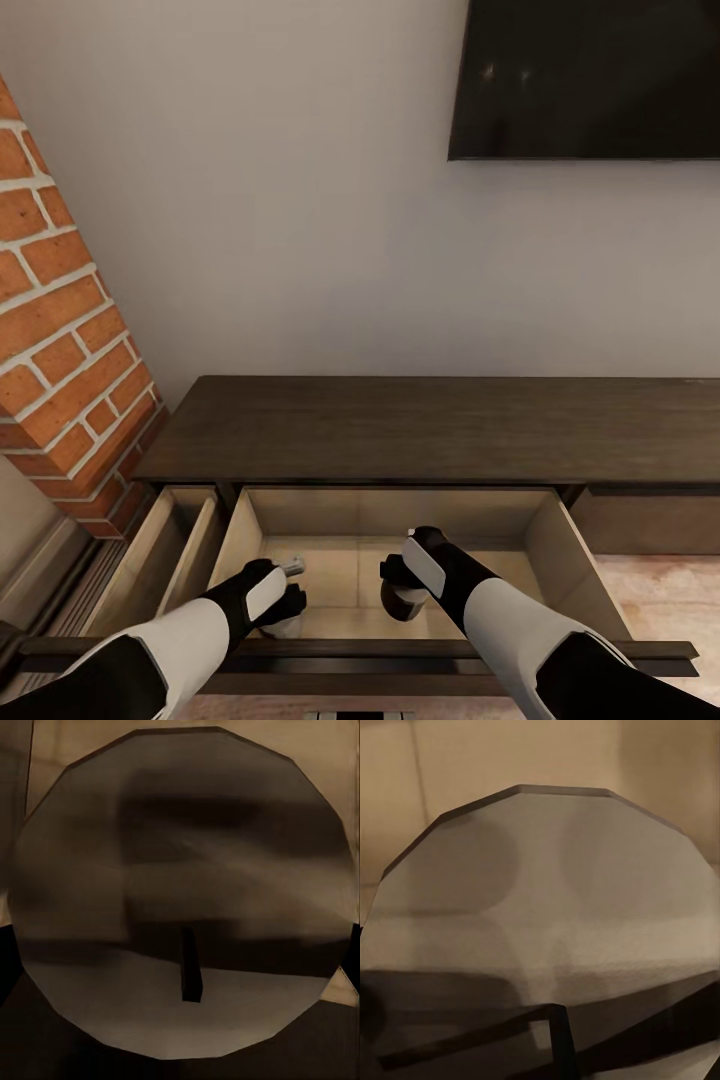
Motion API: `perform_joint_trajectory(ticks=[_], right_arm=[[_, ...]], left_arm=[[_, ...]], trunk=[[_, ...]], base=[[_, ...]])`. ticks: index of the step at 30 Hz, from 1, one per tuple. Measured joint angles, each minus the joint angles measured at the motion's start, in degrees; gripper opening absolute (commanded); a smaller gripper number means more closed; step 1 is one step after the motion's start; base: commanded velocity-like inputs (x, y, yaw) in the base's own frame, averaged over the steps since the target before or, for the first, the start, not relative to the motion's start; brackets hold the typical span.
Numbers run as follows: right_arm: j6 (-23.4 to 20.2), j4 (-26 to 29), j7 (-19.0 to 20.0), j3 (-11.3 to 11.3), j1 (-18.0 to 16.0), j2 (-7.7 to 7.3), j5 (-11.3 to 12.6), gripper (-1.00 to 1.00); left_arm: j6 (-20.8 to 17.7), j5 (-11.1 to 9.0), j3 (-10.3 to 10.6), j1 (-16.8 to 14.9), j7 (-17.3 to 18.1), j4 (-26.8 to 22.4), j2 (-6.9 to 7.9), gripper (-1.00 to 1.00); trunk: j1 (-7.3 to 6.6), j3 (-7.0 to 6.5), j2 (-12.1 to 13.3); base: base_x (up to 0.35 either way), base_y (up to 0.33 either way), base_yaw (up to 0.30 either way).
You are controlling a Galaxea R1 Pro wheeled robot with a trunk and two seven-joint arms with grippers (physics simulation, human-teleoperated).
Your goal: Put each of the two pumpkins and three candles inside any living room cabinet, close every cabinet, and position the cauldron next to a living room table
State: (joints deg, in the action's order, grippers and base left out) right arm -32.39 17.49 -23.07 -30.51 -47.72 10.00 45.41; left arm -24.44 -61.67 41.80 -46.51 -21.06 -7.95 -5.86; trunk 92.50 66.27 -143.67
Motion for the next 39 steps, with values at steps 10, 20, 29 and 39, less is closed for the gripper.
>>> perform_joint_trajectory(ticks=[10, 20, 29, 39], right_arm=[[-0.03, 0.0, 0.0, 0.0, 0.02, 0.0, 0.02, -1.0], [-0.06, 0.07, 0.09, 0.0, 0.02, 0.0, 0.0, -1.0], [-0.06, 0.09, 0.09, 0.0, 0.02, 0.0, 0.0, -1.0], [-0.06, 0.09, 0.09, 0.0, 0.02, 0.0, 0.0, -1.0]], left_arm=[[0.36, 0.09, 0.04, 0.02, 0.93, 0.22, -0.11, -1.0], [0.27, 0.07, 0.03, 0.18, 1.47, 1.3, -0.25, 1.0], [0.25, 0.14, 0.04, 0.19, 1.63, 1.36, -0.81, 1.0], [0.27, 0.15, 0.04, 0.19, 1.6, 1.26, -0.75, 1.0]], trunk=[[0.0, 0.0, 0.0], [0.0, 0.0, 0.0], [0.0, 0.0, 0.0], [0.0, 0.0, 0.0]], base=[[0.0, 0.0, 0.0], [0.0, 0.0, 0.0], [0.0, 0.0, 0.0], [0.0, 0.0, 0.0]])
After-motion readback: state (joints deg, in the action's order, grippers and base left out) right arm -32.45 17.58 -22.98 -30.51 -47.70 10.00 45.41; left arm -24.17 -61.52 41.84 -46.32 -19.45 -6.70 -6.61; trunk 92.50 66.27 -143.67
